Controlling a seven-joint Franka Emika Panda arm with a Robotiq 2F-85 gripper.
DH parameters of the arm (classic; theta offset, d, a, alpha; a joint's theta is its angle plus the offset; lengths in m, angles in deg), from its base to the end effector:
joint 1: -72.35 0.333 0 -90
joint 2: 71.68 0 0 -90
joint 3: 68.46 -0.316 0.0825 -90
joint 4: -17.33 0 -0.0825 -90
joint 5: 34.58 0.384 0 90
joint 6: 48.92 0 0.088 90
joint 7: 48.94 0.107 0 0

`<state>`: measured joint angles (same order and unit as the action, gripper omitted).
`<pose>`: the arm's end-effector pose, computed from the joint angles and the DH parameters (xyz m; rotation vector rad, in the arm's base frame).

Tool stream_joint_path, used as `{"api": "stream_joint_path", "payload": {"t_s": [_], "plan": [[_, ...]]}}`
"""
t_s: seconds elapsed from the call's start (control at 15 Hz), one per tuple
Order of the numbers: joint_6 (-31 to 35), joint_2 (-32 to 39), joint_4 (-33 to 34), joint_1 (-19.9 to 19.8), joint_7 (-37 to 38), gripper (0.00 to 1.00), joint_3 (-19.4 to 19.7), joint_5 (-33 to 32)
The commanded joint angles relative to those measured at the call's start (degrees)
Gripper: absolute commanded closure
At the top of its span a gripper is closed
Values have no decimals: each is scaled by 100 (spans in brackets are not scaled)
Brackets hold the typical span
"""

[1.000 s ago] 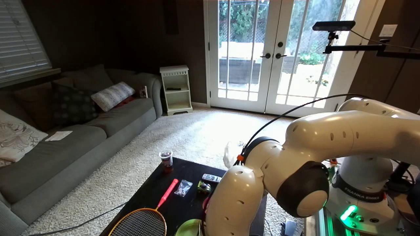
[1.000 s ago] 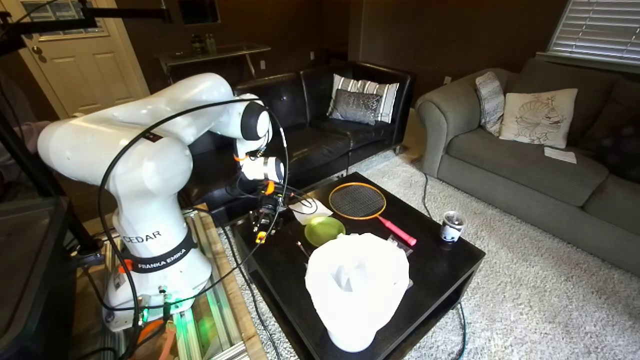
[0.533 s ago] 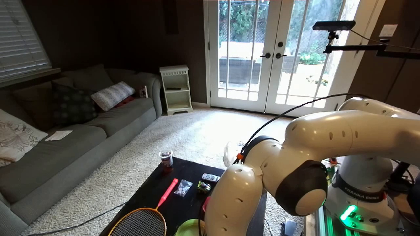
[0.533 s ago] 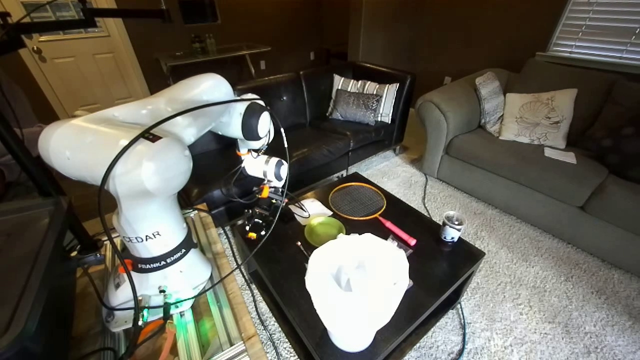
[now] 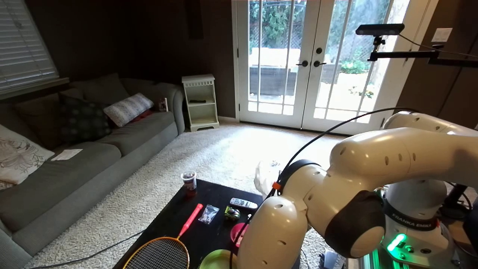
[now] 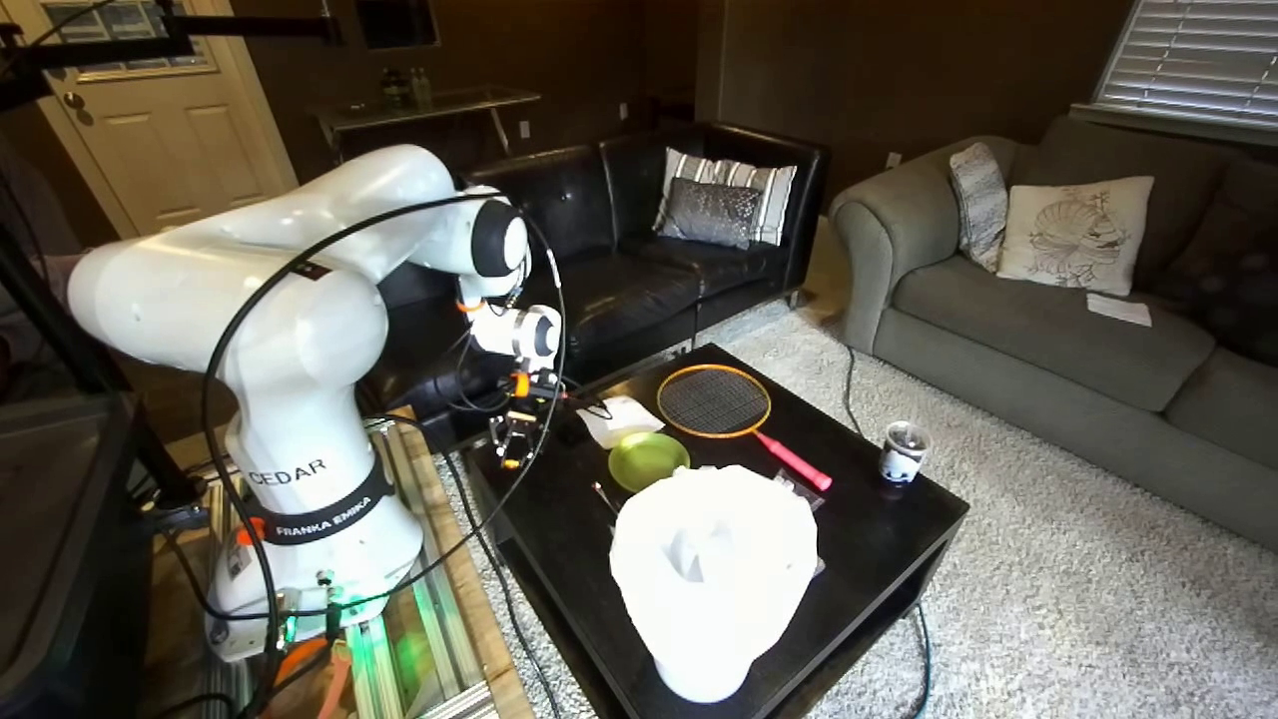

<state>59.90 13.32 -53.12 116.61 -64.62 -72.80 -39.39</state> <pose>0.3614 0.4020 -0.1729 2.2892 1.4777 -1.1335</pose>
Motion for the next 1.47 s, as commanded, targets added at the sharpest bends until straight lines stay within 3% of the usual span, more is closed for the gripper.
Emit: {"api": "stream_joint_path", "payload": {"t_s": [0.0,0.73,1.27,1.33,1.4], "plan": [[201,1,9,126,491,87,15,-609],[460,5,-80,1030,1898,87,648,-2239],[552,32,-135,1584,2516,87,1015,-2837],[542,35,-133,1612,2559,37,1026,-2877],[537,38,-131,1632,2590,36,1035,-2909]]}}
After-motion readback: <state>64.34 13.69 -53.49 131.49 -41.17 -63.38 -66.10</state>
